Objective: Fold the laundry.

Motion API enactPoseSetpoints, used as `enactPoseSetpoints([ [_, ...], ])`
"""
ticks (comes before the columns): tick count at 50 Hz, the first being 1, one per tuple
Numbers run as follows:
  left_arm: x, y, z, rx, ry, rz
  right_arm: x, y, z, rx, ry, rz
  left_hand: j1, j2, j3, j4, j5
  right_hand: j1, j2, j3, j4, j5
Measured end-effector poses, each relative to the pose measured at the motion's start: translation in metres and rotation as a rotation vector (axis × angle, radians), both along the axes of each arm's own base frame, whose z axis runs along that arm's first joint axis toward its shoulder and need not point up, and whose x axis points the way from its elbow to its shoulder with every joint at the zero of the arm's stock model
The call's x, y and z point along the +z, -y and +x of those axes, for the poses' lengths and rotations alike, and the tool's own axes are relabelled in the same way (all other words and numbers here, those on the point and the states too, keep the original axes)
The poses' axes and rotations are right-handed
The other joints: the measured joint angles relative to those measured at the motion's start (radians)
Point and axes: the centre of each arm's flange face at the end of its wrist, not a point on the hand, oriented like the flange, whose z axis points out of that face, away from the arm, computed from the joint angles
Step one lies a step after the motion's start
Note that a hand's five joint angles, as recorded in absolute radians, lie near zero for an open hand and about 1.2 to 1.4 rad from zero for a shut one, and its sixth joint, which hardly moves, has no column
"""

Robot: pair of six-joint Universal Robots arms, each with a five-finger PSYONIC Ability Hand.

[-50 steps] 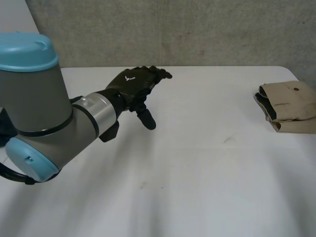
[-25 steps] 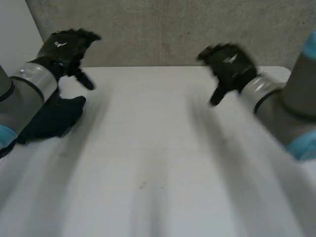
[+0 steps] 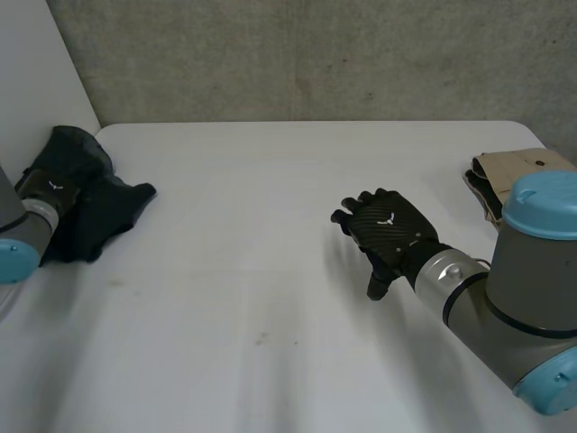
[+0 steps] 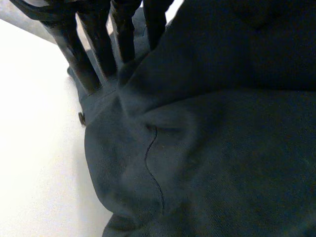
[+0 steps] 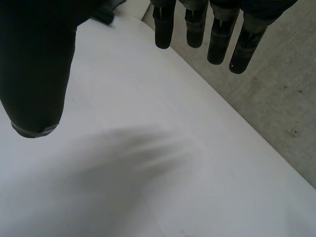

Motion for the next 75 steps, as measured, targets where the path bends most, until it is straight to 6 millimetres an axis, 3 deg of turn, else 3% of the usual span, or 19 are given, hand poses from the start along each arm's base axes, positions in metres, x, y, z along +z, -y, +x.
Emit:
enactPoseSetpoints([
  [3,-0.001,-0.004,-0.017,-0.009,0.025,-0.001,0.001,0.003,-0.005,-0.017,0.001,-0.001,0.636,0.684,0.69,0.702,0.612,0.0,0.0,0.0,0.0,0.0],
  [8,0.017,-0.022,-0.061,-0.072,-0.027,-0.026,0.006,0.007,-0.01,-0.039,0.009,-0.012,0.766,0.897,0.903,0.921,0.866,0.0,0.0,0.0,0.0,0.0],
  [9,0.029,-0.035,-0.082,-0.105,-0.084,-0.038,0.009,0.009,-0.012,-0.052,0.014,-0.018,0.781,0.903,0.907,0.927,0.868,0.0,0.0,0.0,0.0,0.0],
  [13,0.048,-0.062,-0.117,-0.167,-0.217,-0.042,0.014,0.014,-0.018,-0.077,0.023,-0.029,0.785,0.903,0.907,0.928,0.868,0.0,0.0,0.0,0.0,0.0],
  [14,0.06,-0.084,-0.14,-0.214,-0.32,-0.032,0.017,0.018,-0.023,-0.095,0.028,-0.036,0.808,0.916,0.913,0.933,0.876,0.0,0.0,0.0,0.0,0.0],
  [17,0.068,-0.106,-0.161,-0.262,-0.415,-0.009,0.02,0.021,-0.027,-0.113,0.032,-0.042,0.811,0.922,0.925,0.932,0.882,0.0,0.0,0.0,0.0,0.0],
  [18,0.074,-0.134,-0.185,-0.336,-0.521,0.039,0.023,0.028,-0.034,-0.151,0.034,-0.054,0.816,0.923,0.927,0.933,0.886,0.0,0.0,0.0,0.0,0.0],
  [23,0.074,-0.21,-0.237,-0.525,-0.722,0.222,0.03,0.045,-0.052,-0.255,0.035,-0.083,0.816,0.861,0.864,0.861,0.856,0.0,0.0,0.0,0.0,0.0],
  [26,0.069,-0.255,-0.26,-0.629,-0.777,0.341,0.032,0.052,-0.061,-0.303,0.032,-0.095,0.527,0.594,0.601,0.593,0.597,0.0,0.0,0.0,0.0,0.0],
  [27,0.068,-0.264,-0.264,-0.649,-0.782,0.361,0.032,0.053,-0.062,-0.308,0.031,-0.095,0.162,0.259,0.281,0.277,0.28,0.0,0.0,0.0,0.0,0.0],
  [28,0.067,-0.271,-0.266,-0.664,-0.784,0.376,0.033,0.054,-0.064,-0.316,0.03,-0.096,0.059,0.176,0.197,0.172,0.173,0.0,0.0,0.0,0.0,0.0],
  [31,0.069,-0.281,-0.269,-0.685,-0.786,0.386,0.032,0.056,-0.066,-0.323,0.028,-0.094,-0.088,-0.052,-0.045,-0.058,-0.049,0.0,0.0,0.0,0.0,0.0],
  [35,0.085,-0.266,-0.257,-0.63,-0.794,0.312,0.032,0.055,-0.065,-0.308,0.026,-0.091,-0.088,-0.063,-0.055,-0.068,-0.05,0.0,0.0,0.0,0.0,0.0],
  [42,0.119,-0.226,-0.206,-0.41,-0.803,0.129,0.035,0.049,-0.054,-0.218,0.03,-0.081,-0.088,-0.064,-0.055,-0.068,-0.05,0.0,0.0,0.0,0.0,0.0],
  [47,0.125,-0.219,-0.179,-0.302,-0.793,0.082,0.041,0.044,-0.042,-0.124,0.04,-0.049,-0.088,-0.064,-0.055,-0.068,-0.05,0.0,0.0,0.0,0.0,0.0],
  [53,0.114,-0.214,-0.151,-0.206,-0.738,0.079,0.04,0.039,-0.017,0.017,0.032,0.059,-0.088,-0.064,-0.055,-0.068,-0.05,0.0,0.0,0.0,0.0,0.0],
  [57,0.091,-0.211,-0.139,-0.175,-0.629,0.127,0.032,0.032,0.004,0.104,-0.02,0.174,-0.088,-0.064,-0.055,-0.068,-0.05,0.0,0.0,0.0,0.0,0.0],
  [66,0.048,-0.211,-0.139,-0.184,-0.483,0.241,0.004,0.038,0.026,0.159,-0.143,0.233,-0.086,-0.064,-0.055,-0.068,-0.05,0.0,0.0,0.0,0.0,0.0],
  [75,0.033,-0.212,-0.147,-0.199,-0.469,0.274,-0.011,0.045,0.029,0.107,-0.219,0.207,0.012,0.016,0.012,0.016,0.004,0.0,0.0,0.0,0.0,-0.005],
])
